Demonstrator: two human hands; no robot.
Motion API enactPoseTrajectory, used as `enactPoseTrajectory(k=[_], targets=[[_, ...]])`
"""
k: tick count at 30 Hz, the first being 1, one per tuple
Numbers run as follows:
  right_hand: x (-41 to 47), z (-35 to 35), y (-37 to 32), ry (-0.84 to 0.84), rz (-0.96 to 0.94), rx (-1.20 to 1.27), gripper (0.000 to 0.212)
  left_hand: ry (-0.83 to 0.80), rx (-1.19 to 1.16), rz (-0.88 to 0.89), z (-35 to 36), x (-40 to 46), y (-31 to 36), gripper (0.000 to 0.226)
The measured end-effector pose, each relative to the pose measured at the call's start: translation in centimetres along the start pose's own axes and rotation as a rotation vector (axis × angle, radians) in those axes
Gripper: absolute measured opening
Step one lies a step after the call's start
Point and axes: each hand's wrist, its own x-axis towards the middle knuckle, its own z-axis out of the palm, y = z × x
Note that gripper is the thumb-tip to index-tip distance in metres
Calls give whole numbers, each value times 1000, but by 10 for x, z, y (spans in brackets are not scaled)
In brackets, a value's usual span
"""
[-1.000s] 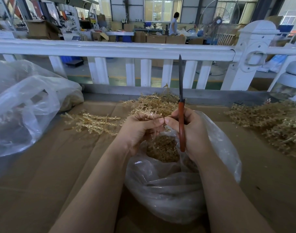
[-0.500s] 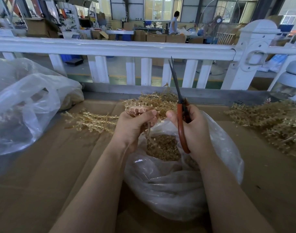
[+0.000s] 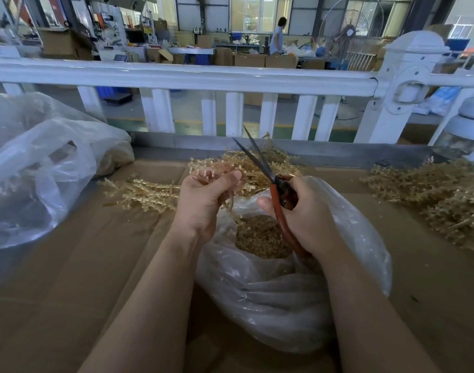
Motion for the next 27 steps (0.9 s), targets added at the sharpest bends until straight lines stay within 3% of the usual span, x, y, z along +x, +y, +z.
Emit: enactPoseTrajectory(k=[7,16,21,27], targets=[[-2,0,4,-42,-67,-136,50,6,72,75,-4,1,1,7],[-5,-1,-2,70,-164,-264,54,-21,98,122,-3,-1,1,6],[-4,-1,-2,73,-140,-332,69,-21,70,130,-5,0,2,11],[-4,0,-3,79,-148,-316,72,-41,31,123,-8,2,2,18]])
